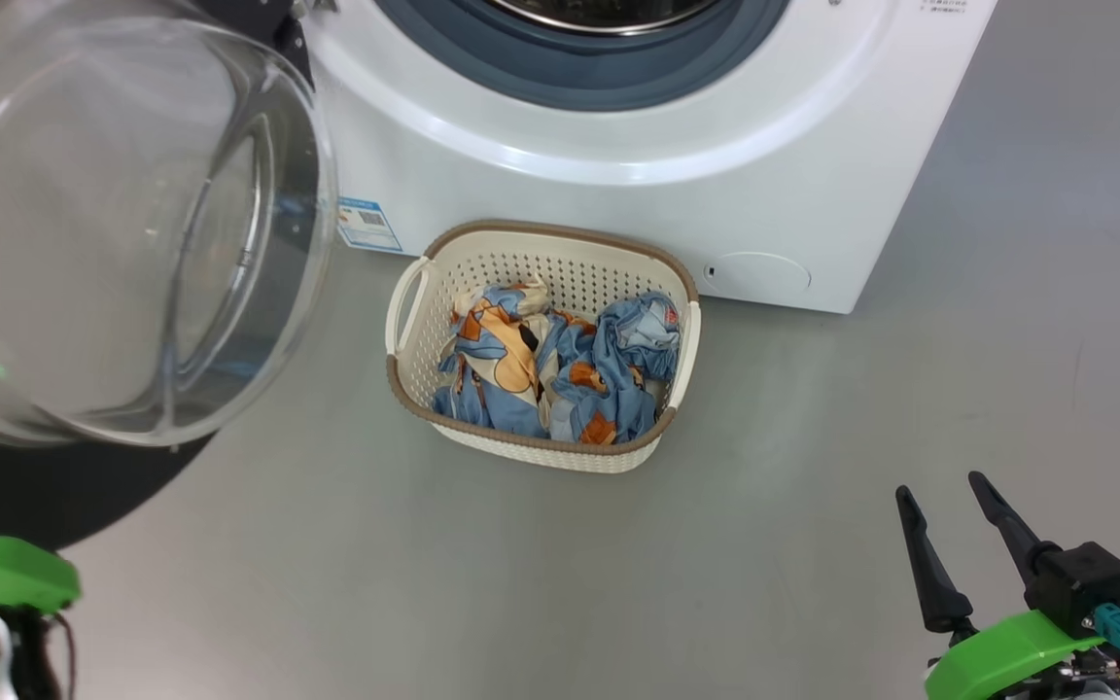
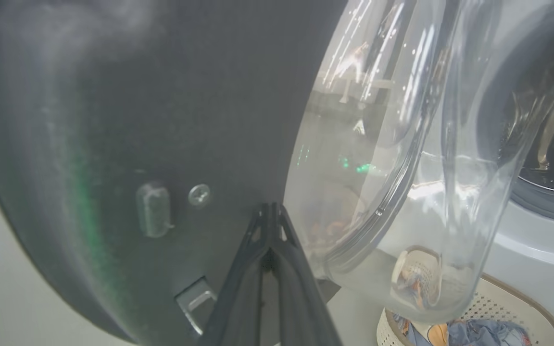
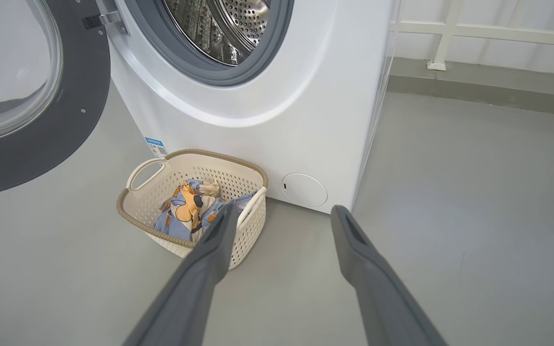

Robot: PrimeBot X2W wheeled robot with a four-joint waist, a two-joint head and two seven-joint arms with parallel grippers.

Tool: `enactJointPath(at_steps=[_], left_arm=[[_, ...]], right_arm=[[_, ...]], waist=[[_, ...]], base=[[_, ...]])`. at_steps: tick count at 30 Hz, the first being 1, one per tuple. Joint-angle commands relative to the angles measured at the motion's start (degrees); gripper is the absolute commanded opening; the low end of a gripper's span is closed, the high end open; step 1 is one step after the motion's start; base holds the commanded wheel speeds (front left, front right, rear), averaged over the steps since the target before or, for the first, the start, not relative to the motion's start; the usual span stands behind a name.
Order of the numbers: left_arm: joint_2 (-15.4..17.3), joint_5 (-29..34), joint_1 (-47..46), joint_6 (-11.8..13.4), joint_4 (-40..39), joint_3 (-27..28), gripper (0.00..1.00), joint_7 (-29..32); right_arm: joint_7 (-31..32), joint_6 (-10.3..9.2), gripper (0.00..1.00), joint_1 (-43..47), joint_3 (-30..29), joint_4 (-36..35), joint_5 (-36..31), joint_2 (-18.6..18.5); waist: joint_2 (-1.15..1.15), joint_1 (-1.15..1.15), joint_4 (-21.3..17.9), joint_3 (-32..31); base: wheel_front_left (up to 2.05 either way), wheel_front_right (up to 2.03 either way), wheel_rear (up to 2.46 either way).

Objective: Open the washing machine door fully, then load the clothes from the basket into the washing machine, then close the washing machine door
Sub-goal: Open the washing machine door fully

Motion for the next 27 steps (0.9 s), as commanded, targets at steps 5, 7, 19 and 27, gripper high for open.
enactJointPath(at_steps=[5, 7, 19, 27], left_arm=[[4.9, 1.0, -4.6, -1.0, 2.1, 7.0, 0.0, -0.8], [5.1, 1.6, -5.3, -1.5, 3.2, 8.2, 0.0, -0.8], [5.4, 4.6, -9.6, -4.6, 10.6, 13.2, 0.0, -0.8], [4.6, 7.2, -11.7, -6.5, 12.8, 16.4, 0.0, -0.8]], right_arm=[[1.1, 0.08, 1.0, -1.7, 1.1, -2.9, -1.0, -0.9], [1.5, 0.08, 1.0, -1.6, 1.0, -3.5, -1.1, -1.1], [3.4, 0.08, 1.0, -0.9, 0.5, -6.1, -1.4, -1.7], [4.1, 0.08, 1.0, -1.1, 0.6, -6.9, -1.4, -1.9]], waist=[[0.0, 0.0, -0.3, 1.2], [0.0, 0.0, -0.4, 1.6], [0.0, 0.0, -0.7, 2.8], [0.0, 0.0, -1.1, 3.4]], base=[[0.0, 0.0, 0.0], [0.0, 0.0, 0.0], [0.0, 0.0, 0.0], [0.0, 0.0, 0.0]])
